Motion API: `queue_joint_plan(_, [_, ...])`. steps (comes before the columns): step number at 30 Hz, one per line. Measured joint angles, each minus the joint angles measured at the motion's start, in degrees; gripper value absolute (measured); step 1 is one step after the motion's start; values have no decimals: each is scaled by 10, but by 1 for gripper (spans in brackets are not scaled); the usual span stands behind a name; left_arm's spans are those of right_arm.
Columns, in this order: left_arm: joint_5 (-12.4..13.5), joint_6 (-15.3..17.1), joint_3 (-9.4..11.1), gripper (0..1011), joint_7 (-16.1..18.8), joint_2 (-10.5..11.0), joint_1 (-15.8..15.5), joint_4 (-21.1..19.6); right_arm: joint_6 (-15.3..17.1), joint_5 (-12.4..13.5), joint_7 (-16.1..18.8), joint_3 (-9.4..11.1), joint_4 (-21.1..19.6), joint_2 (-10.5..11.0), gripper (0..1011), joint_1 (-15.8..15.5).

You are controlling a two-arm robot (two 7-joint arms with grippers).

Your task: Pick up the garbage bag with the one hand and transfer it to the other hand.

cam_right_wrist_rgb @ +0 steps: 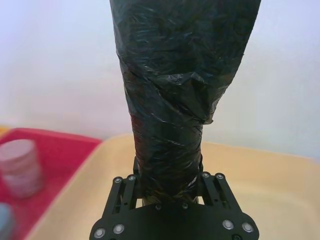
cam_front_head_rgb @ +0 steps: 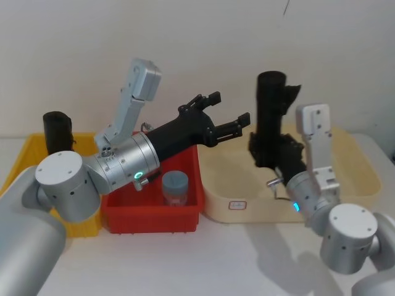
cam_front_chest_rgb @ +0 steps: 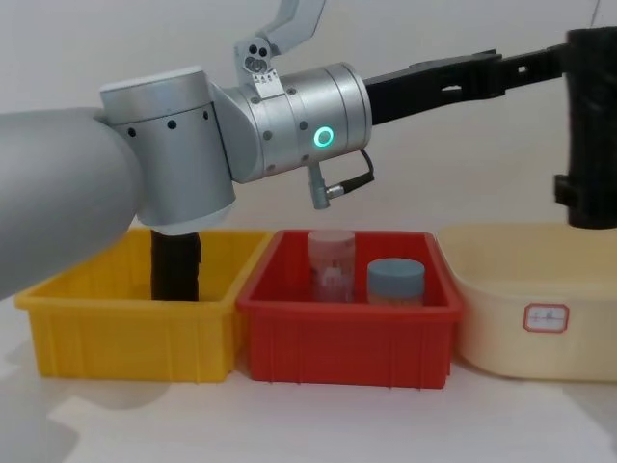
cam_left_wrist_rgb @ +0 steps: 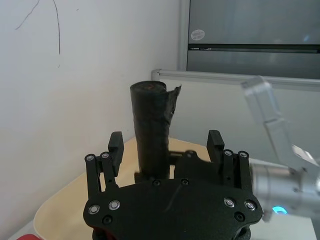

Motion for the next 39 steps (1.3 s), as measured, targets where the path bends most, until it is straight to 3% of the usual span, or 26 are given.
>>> queue_joint_plan(17, [0,0,0,1001,0,0,0,0,10,-10,-46,58,81,8,539,56])
queue_joint_plan(20, [0,0,0,1001,0,0,0,0,11,-13,-51,61,86,9,587,59])
queue_joint_plan(21, [0,0,0,1002,0,0,0,0,13,-15,-54,64,89,10,655,62])
queue_joint_plan(28, [0,0,0,1001,0,0,0,0,19,-26,-63,69,96,13,872,69])
queue_joint_plan(34, [0,0,0,1001,0,0,0,0,22,-32,-67,71,100,15,1001,72])
queue_joint_plan(39, [0,0,0,1001,0,0,0,0,23,-34,-70,72,102,16,1000,74])
